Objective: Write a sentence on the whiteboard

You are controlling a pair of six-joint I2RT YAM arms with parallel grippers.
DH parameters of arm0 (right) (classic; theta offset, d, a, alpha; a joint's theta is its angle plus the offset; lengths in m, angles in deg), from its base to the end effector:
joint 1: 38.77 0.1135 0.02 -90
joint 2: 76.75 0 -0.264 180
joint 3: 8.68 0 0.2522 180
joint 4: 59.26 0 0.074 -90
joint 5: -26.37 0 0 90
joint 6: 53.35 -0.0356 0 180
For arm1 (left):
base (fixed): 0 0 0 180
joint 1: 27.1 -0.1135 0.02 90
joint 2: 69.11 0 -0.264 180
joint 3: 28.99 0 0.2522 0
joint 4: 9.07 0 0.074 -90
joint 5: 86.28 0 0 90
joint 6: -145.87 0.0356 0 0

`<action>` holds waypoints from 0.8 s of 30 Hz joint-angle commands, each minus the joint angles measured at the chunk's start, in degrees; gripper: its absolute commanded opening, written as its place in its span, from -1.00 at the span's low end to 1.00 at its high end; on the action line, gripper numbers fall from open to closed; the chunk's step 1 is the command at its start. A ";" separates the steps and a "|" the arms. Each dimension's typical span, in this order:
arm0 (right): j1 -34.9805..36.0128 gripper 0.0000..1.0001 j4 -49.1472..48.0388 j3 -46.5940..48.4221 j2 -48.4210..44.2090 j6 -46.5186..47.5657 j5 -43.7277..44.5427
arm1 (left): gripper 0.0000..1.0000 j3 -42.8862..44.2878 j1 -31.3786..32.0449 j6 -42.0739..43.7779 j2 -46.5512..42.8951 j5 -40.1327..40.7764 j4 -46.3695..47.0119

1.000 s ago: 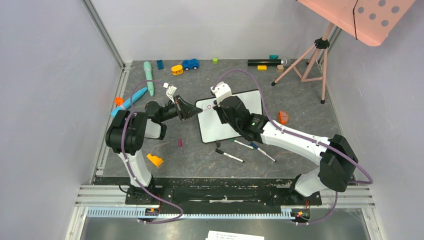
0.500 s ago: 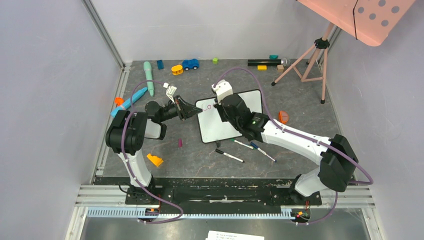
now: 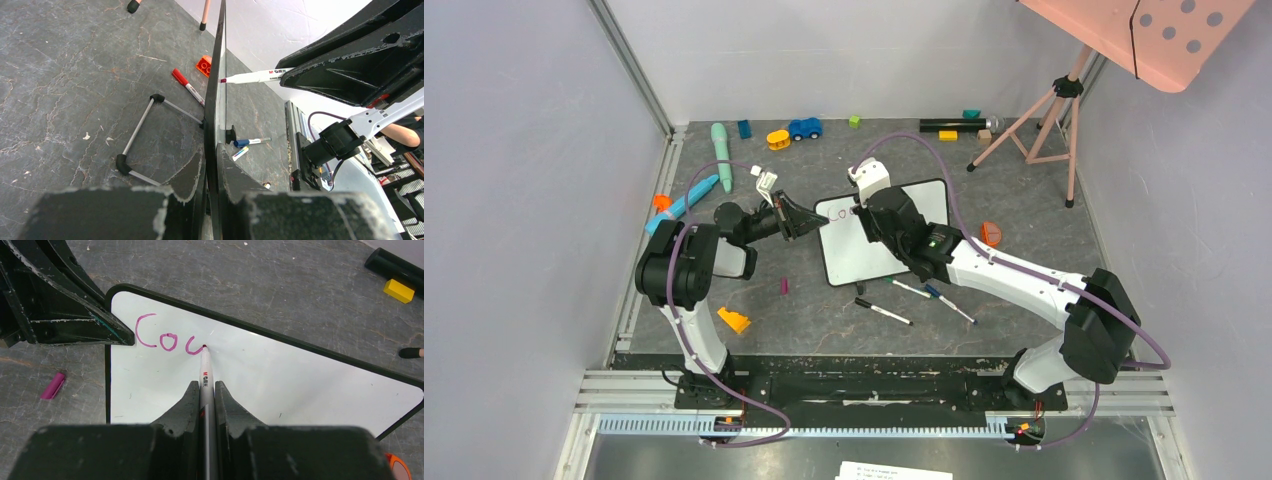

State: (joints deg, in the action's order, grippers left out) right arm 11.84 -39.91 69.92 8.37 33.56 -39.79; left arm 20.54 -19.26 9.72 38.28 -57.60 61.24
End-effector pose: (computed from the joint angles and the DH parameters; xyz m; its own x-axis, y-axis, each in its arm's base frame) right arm 0.2294 0.2567 0.3014 -0.3022 -0.2903 -0.9080 -0.4605 0.8784 -0.1276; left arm 0.3147 -0.0749 0.1715 -0.5113 -0.2790 -0.8129 0.7873 0.2272 -0.5732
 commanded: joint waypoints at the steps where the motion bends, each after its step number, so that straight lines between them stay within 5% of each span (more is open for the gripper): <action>1: -1.51 -1.00 -0.72 2.23 0.92 1.07 2.50 | -0.96 0.16 0.01 2.56 -1.76 -1.17 5.18; 24: -1.74 -1.00 -0.93 -1.31 -0.55 -0.33 -0.68 | -0.96 0.15 0.00 2.47 -1.73 -1.17 5.14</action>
State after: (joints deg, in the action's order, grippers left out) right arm 11.20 -40.13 69.88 8.37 33.40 -40.97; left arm 20.52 -19.30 9.72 38.28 -57.38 61.18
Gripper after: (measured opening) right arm 0.122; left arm 0.138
